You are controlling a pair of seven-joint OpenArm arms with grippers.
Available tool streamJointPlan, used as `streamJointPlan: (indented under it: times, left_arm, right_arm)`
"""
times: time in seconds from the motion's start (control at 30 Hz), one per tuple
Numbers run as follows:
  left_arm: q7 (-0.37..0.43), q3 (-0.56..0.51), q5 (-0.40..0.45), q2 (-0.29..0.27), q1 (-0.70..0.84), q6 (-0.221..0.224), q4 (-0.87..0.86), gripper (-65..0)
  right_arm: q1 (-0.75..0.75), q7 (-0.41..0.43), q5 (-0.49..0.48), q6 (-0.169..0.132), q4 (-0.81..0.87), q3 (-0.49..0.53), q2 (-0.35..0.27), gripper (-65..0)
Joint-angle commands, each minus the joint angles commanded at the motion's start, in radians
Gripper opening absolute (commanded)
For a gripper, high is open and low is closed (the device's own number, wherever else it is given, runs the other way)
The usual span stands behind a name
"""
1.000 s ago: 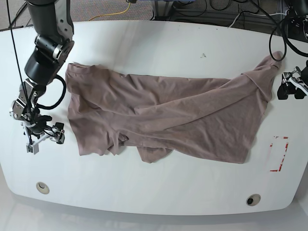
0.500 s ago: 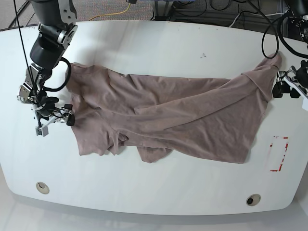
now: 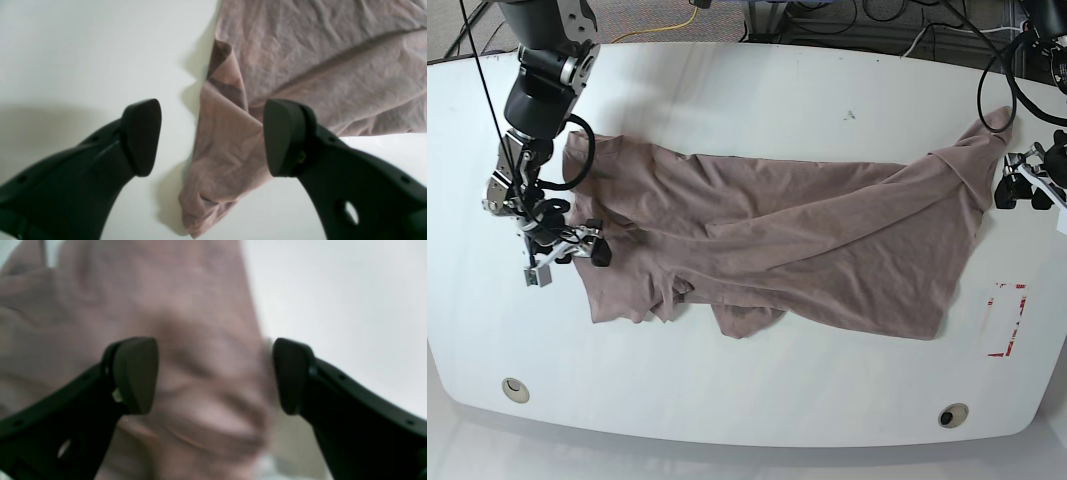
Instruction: Layout the t-shirt on the table in an organized manner, then fold the t-shirt properly
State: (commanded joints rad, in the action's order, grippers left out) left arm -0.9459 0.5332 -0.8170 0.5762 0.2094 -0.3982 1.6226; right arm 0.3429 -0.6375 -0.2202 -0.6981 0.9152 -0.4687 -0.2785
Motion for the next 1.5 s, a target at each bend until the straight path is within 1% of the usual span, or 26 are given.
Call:
streamJointPlan:
  times: [0.13, 0.17, 0.2, 0.23, 0.3, 0.33, 0.37, 0.47, 0.5, 0.53, 0.63, 0.73, 0.8, 0.9, 1.03, 1.2, 1.3, 1.33, 1.4, 1.5]
  left_arm:
    - [0.000, 0.000, 0.000, -0.002, 0.000, 0.002, 0.000, -20.4]
    - [0.000, 0.000, 0.000, -0.003, 0.000, 0.002, 0.000, -20.4]
    - [0.000, 0.000, 0.000, -0.011, 0.000, 0.002, 0.000, -20.4]
    - [0.000, 0.000, 0.000, -0.012, 0.000, 0.002, 0.000, -20.4]
    - [0.000, 0.000, 0.000, -0.014, 0.000, 0.003, -0.002, -20.4]
    - [0.000, 0.000, 0.000, -0.014, -0.002, 0.003, -0.002, -20.4]
    - [0.000, 0.000, 0.000, -0.014, -0.002, 0.003, -0.002, -20.4]
    - [0.000, -0.002, -0.003, -0.015, -0.014, 0.003, -0.002, -20.4]
    - [0.000, -0.003, -0.003, -0.018, -0.018, 0.003, -0.002, -20.4]
    - [-0.002, -0.012, -0.002, -0.029, -0.031, 0.003, -0.002, -20.4]
    - [-0.002, -0.029, 0.000, -0.044, -0.046, 0.003, -0.002, -20.4]
    - [-0.002, -0.037, 0.000, -0.048, -0.048, 0.003, -0.002, -20.4]
    - [0.002, -0.048, 0.000, -0.048, -0.049, 0.003, -0.005, -20.4]
    - [0.003, -0.057, 0.000, -0.051, -0.058, 0.005, -0.005, -20.4]
    - [0.002, -0.054, 0.000, -0.089, -0.095, 0.005, 0.000, -20.4]
    - [0.002, -0.052, 0.000, -0.098, -0.137, 0.005, 0.000, -20.1]
    - [0.003, -0.052, 0.002, -0.101, -0.181, 0.005, -0.014, -20.0]
    - [0.003, -0.052, 0.002, -0.117, -0.207, 0.005, -0.046, -20.0]
    - [0.003, -0.052, 0.002, -0.133, -0.232, 0.006, -0.086, -20.0]
    - [0.003, -0.057, 0.003, -0.140, -0.272, 0.006, -0.164, -20.0]
  right_arm:
    - [0.005, 0.002, 0.000, 0.000, 0.000, 0.000, 0.002, -14.4]
    - [0.005, 0.002, 0.000, 0.000, 0.000, 0.000, 0.002, -15.5]
    - [0.005, 0.003, 0.000, 0.000, 0.000, 0.000, 0.002, -18.7]
    - [0.005, 0.005, 0.000, 0.000, 0.000, 0.000, 0.002, -20.3]
    - [0.006, 0.006, 0.000, 0.000, 0.000, 0.000, 0.002, -31.7]
    - [0.006, 0.006, 0.000, 0.000, 0.000, 0.000, 0.002, -35.8]
    - [0.006, 0.006, 0.000, 0.000, 0.000, 0.002, 0.002, -45.7]
    - [0.018, 0.005, 0.006, 0.000, 0.000, 0.002, 0.002, -62.3]
    - [0.020, 0.003, 0.008, 0.000, 0.000, 0.002, 0.002, -64.8]
    - [0.021, 0.003, 0.008, 0.000, 0.000, 0.002, 0.000, -65.0]
    - [0.032, 0.002, 0.005, 0.000, 0.000, 0.005, -0.005, -61.8]
    - [0.038, -0.005, 0.008, 0.000, 0.037, 0.006, -0.006, -63.7]
    - [0.037, -0.025, 0.009, 0.000, 0.084, 0.008, -0.006, -64.5]
    - [0.035, -0.081, 0.009, 0.000, 0.172, 0.008, -0.006, -64.5]
    - [0.023, -0.189, 0.008, 0.000, 0.319, 0.006, -0.003, -64.5]
    - [-0.011, -0.253, 0.003, 0.000, 0.493, 0.009, 0.003, -64.5]
    - [-0.034, -0.270, 0.003, 0.000, 0.560, 0.043, 0.003, -64.5]
    - [-0.044, -0.272, 0.006, 0.000, 0.588, 0.071, 0.003, -64.5]
    - [-0.055, -0.272, 0.006, 0.000, 0.609, 0.095, 0.003, -64.5]
    - [-0.078, -0.272, 0.006, 0.000, 0.647, 0.127, 0.003, -64.5]
